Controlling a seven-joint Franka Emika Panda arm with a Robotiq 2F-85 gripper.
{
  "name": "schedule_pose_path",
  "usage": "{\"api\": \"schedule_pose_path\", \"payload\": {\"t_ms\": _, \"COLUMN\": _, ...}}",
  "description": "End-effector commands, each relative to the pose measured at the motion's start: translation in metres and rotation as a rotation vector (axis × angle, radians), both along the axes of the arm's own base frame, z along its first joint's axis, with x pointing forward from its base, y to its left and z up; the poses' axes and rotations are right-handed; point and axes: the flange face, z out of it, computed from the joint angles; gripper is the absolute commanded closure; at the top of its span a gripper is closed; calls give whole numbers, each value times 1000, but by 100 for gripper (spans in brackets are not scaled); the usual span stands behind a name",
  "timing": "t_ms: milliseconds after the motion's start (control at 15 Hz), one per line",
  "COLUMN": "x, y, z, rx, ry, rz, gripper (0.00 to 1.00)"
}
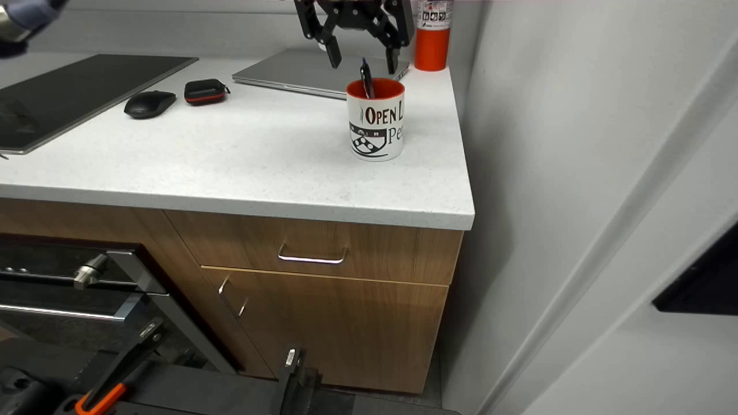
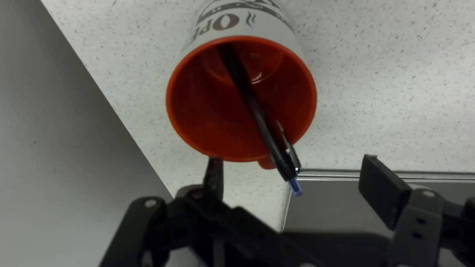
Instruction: Remove the pen from the mug cup and place it on the table
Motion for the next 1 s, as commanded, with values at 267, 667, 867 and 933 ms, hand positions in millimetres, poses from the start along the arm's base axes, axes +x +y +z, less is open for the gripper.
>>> {"api": "schedule_pose_path", "payload": {"t_ms": 267, "x": 3, "y": -3, "z": -4, "rx": 17, "ry": -31, "rz": 0, "gripper": 66}}
{"api": "schedule_pose_path", "payload": {"t_ms": 667, "x": 4, "y": -6, "z": 0, "rx": 15, "ry": -42, "rz": 3, "gripper": 99}}
{"api": "schedule_pose_path", "payload": {"t_ms": 867, "x": 3, "y": -7, "z": 1, "rx": 11, "ry": -48, "rz": 3, "gripper": 97}}
{"api": "schedule_pose_path", "payload": {"t_ms": 933, "x": 1, "y": -9, "z": 6, "rx": 2, "ry": -52, "rz": 2, "gripper": 97}}
